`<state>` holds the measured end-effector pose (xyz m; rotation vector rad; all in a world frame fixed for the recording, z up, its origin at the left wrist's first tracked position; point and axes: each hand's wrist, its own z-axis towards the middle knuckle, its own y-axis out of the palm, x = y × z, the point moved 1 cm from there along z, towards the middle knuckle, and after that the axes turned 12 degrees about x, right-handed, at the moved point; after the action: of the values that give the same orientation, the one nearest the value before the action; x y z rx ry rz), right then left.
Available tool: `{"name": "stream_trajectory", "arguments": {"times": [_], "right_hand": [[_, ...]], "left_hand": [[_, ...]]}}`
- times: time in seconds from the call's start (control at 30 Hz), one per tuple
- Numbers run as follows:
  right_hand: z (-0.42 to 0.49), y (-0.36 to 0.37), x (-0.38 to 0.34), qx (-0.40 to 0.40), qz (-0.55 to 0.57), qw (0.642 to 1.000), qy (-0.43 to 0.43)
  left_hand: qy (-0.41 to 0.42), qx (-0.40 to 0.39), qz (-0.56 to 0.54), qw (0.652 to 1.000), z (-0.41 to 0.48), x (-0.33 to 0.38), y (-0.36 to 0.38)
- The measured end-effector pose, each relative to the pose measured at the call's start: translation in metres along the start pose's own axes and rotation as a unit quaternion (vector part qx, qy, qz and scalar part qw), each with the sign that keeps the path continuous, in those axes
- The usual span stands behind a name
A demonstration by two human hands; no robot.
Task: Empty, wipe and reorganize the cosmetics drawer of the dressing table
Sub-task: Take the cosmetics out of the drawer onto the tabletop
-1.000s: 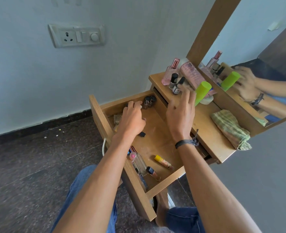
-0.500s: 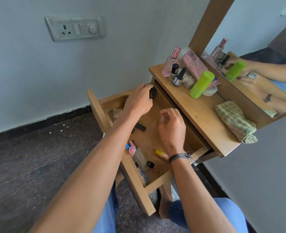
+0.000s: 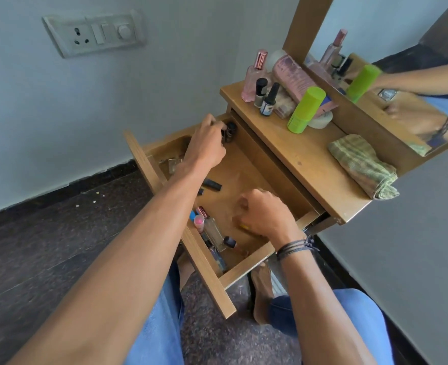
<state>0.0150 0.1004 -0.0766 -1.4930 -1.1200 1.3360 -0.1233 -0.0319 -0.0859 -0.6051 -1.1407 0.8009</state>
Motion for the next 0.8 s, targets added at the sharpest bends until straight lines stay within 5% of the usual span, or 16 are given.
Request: {"name": "stream_trajectory", "arguments": {"times": [0.2, 0.4, 0.5, 0.67, 0.8], "right_hand": [[-0.012, -0.012, -0.001, -0.057, -0.098, 0.993, -0.009], [-0.018, -0.006, 0.006, -0.006, -0.046, 0.999, -0.006], [-0.008, -0.017, 0.010, 0.100, 0.096, 0.990, 0.007], [0.023, -0.065, 0.006, 0.330, 0.258, 0.908, 0.031], [0.058, -0.081, 0.007, 0.405, 0.296, 0.861, 0.088]], "left_hand": [[0.026, -0.006, 0.012, 1.000, -0.003, 0.002, 0.004], [0.031, -0.004, 0.013, 0.999, -0.007, 0.005, 0.004], [0.046, -0.008, 0.018, 0.999, -0.006, 0.006, 0.005], [0.033, -0.018, -0.012, 0.999, -0.004, 0.008, 0.006], [0.029, -0.006, -0.024, 0.999, -0.004, 0.007, 0.004]]}}
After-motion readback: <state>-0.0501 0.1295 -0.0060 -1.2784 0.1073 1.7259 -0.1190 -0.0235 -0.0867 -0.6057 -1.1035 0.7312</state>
